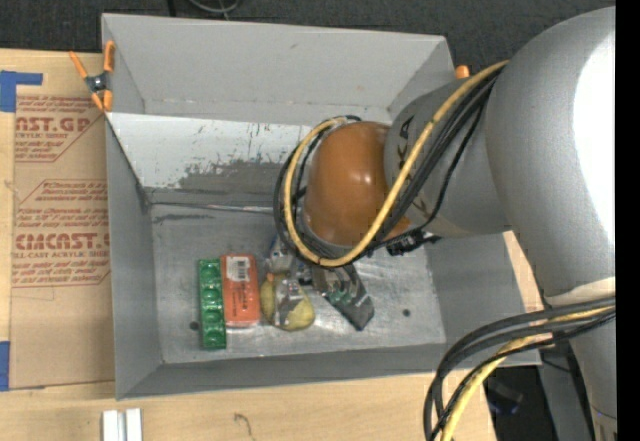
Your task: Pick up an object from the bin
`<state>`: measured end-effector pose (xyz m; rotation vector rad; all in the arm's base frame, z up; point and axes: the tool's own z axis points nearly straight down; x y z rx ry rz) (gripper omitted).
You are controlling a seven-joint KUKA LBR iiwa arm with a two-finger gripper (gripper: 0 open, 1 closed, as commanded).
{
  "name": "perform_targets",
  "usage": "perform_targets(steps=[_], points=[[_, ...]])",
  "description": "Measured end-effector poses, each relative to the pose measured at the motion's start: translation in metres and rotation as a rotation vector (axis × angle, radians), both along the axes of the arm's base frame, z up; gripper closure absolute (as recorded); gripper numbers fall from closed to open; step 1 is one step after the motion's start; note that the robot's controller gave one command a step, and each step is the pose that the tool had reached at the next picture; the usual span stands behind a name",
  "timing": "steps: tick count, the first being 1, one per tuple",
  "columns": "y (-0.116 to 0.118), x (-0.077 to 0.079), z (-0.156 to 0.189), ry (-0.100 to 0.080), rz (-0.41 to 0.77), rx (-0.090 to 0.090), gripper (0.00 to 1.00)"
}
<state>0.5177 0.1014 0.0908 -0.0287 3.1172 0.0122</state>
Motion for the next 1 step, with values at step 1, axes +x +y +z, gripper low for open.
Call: perform_targets(steps=[1], points=[[0.0,0.0,0.0,0.0,0.0,0.0,1.0]])
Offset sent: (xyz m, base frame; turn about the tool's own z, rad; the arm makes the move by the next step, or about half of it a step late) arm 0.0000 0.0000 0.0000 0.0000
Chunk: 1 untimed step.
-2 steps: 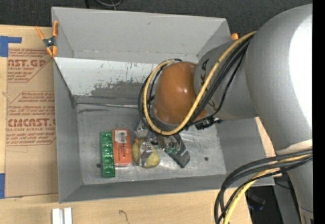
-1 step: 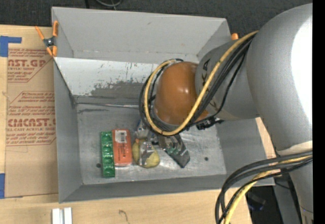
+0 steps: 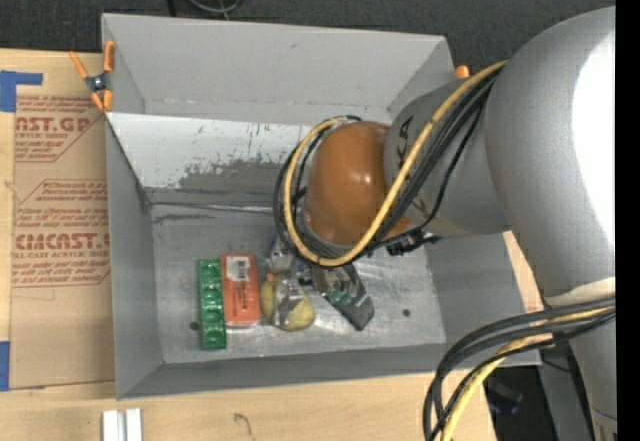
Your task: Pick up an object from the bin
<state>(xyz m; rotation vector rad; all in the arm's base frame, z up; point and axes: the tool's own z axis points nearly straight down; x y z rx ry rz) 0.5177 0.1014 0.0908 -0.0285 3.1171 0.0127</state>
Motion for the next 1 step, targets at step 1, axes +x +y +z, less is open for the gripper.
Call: perform_targets(steps=[1], points=[[0.0001,0.0,0.0,0.0,0.0,0.0,1.0]])
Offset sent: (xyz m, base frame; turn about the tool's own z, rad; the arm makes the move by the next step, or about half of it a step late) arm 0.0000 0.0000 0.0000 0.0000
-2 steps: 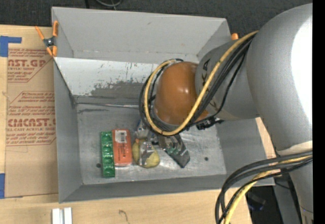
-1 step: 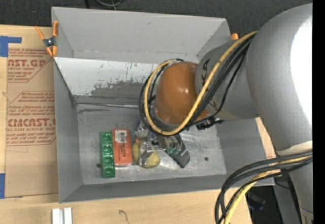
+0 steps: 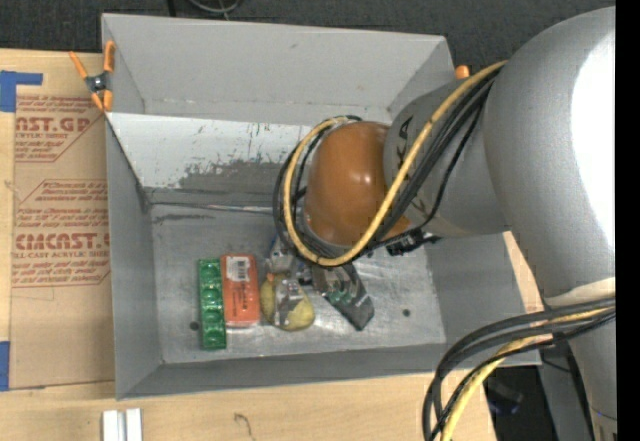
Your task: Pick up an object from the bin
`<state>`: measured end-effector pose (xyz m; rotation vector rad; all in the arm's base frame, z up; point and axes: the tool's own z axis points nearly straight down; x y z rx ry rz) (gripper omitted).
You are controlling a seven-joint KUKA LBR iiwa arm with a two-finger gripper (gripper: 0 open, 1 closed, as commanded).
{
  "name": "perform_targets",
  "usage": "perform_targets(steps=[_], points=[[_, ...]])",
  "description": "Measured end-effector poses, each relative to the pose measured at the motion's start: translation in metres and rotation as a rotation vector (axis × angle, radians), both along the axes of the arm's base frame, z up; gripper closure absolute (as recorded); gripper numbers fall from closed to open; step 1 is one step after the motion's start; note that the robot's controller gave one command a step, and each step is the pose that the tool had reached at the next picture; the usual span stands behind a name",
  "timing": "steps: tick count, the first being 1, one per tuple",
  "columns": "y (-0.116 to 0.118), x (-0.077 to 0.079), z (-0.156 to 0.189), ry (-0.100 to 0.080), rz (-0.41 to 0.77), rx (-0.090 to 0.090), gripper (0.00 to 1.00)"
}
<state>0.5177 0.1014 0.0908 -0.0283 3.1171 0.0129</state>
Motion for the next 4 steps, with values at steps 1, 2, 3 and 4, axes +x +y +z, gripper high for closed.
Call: perform_targets(steps=[1,2,3,4], points=[[0.0001,0.0,0.0,0.0,0.0,0.0,1.0],[0.0001,0.0,0.0,0.0,0.0,0.0,1.0],[0.0001,0.0,-0.0001,0.0,0.0,0.0,1.0],[0.0001,0.0,-0.0001,0.0,0.0,0.0,1.0]])
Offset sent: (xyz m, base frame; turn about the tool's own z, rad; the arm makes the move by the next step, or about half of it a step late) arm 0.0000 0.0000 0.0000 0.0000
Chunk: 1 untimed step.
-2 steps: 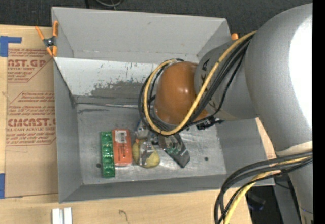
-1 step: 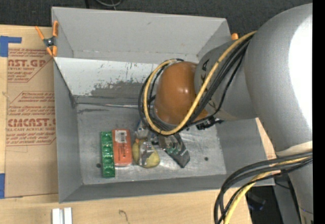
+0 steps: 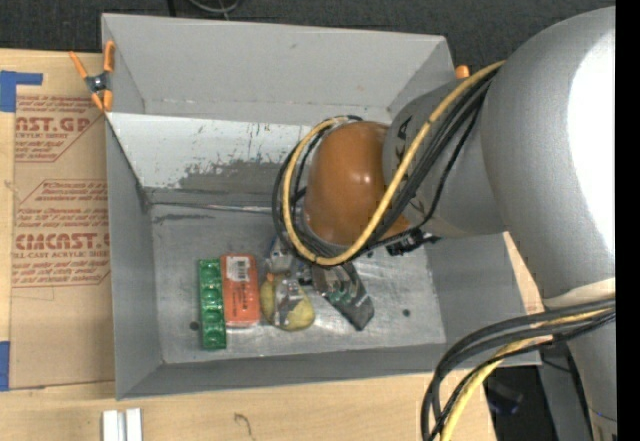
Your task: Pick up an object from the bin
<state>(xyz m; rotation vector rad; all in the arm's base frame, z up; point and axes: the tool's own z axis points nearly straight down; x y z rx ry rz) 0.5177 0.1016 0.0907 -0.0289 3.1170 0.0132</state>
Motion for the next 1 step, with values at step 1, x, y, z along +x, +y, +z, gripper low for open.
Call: perform_targets(steps=[1], points=[[0.0,0.0,0.0,0.0,0.0,0.0,1.0]])
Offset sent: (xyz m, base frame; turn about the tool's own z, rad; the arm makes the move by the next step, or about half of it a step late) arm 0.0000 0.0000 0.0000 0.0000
